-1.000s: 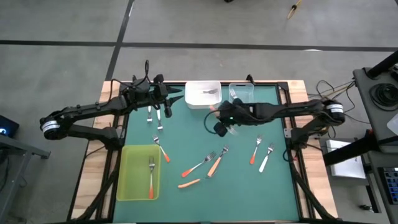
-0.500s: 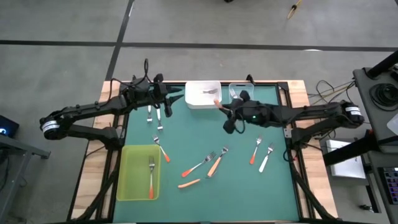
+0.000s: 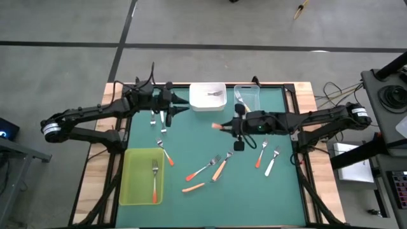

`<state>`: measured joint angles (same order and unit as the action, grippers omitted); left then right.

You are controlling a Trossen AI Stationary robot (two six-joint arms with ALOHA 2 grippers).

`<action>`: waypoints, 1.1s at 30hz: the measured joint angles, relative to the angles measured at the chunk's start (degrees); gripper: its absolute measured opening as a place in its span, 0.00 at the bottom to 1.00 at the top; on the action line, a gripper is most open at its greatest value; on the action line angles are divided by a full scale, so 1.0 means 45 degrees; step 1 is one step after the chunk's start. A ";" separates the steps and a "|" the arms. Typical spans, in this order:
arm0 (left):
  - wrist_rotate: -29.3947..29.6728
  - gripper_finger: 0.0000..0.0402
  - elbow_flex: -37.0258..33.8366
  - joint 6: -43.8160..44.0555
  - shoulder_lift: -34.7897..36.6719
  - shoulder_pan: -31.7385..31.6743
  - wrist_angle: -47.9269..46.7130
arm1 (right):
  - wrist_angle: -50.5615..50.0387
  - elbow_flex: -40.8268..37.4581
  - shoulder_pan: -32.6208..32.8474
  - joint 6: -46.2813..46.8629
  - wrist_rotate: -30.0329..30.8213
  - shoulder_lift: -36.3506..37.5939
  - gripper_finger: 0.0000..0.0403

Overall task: Sort silverware by color (type)
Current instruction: Put the light orange fork into the transparent bin

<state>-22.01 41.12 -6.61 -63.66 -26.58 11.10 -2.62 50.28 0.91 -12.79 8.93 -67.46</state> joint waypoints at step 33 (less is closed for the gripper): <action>0.0137 0.25 -0.0121 -0.0210 0.0000 0.0134 0.0885 | -1.0658 0.1166 0.2078 -0.6311 -0.1661 -0.3109 0.10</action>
<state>-21.39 40.58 -7.56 -63.66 -25.98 15.08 -50.59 55.53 10.26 -41.19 1.45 -81.45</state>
